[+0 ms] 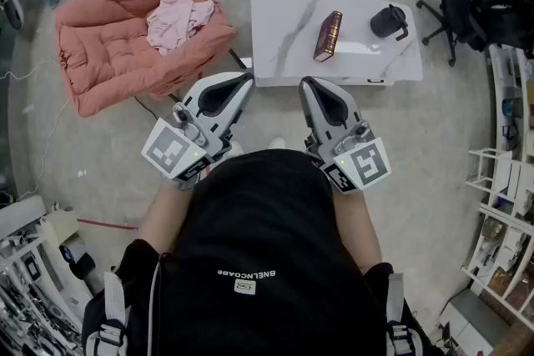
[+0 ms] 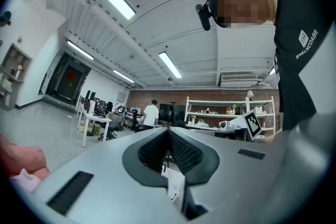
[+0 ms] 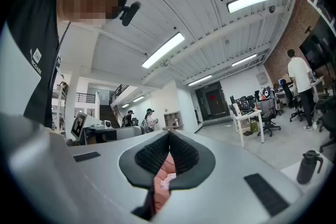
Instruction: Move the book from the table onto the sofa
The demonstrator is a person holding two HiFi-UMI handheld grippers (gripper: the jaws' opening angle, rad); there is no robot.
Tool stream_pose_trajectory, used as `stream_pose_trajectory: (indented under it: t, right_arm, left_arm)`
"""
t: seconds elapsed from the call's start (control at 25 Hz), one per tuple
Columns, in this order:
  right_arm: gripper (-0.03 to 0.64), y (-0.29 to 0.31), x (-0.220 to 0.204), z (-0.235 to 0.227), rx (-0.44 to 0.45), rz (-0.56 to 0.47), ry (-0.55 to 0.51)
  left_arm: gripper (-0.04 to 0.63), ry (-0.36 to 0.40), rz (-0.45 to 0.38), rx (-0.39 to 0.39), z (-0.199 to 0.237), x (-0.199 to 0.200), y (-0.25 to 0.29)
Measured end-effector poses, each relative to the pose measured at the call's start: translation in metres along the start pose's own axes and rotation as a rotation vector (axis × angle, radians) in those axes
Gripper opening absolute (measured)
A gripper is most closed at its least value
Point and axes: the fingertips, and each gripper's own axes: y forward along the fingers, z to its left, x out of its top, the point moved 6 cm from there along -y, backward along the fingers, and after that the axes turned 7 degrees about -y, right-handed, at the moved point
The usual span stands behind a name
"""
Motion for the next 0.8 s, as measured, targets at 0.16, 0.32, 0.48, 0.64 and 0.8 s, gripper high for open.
stream_pose_trajectory:
  t: [0.16, 0.32, 0.48, 0.64, 0.8]
  right_arm:
    - [0.026, -0.006, -0.002, -0.003, -0.001, 0.0, -0.001]
    - [0.026, -0.019, -0.003, -0.014, -0.003, 0.005, 0.01]
    - [0.026, -0.032, -0.005, -0.027, -0.009, 0.006, 0.02]
    - [0.028, -0.048, -0.008, -0.042, -0.01, -0.014, 0.038]
    - [0.028, -0.063, -0.01, -0.052, -0.009, -0.011, 0.031]
  left_arm:
    - [0.014, 0.0, 0.004, 0.007, -0.005, -0.006, 0.004]
    - [0.014, 0.0, 0.014, 0.015, -0.016, -0.012, 0.017]
    - [0.012, 0.006, 0.029, 0.029, -0.022, -0.02, 0.029]
    - [0.014, 0.009, 0.029, 0.054, -0.031, -0.028, 0.043]
    - [0.014, 0.011, 0.039, 0.073, -0.038, -0.038, 0.054]
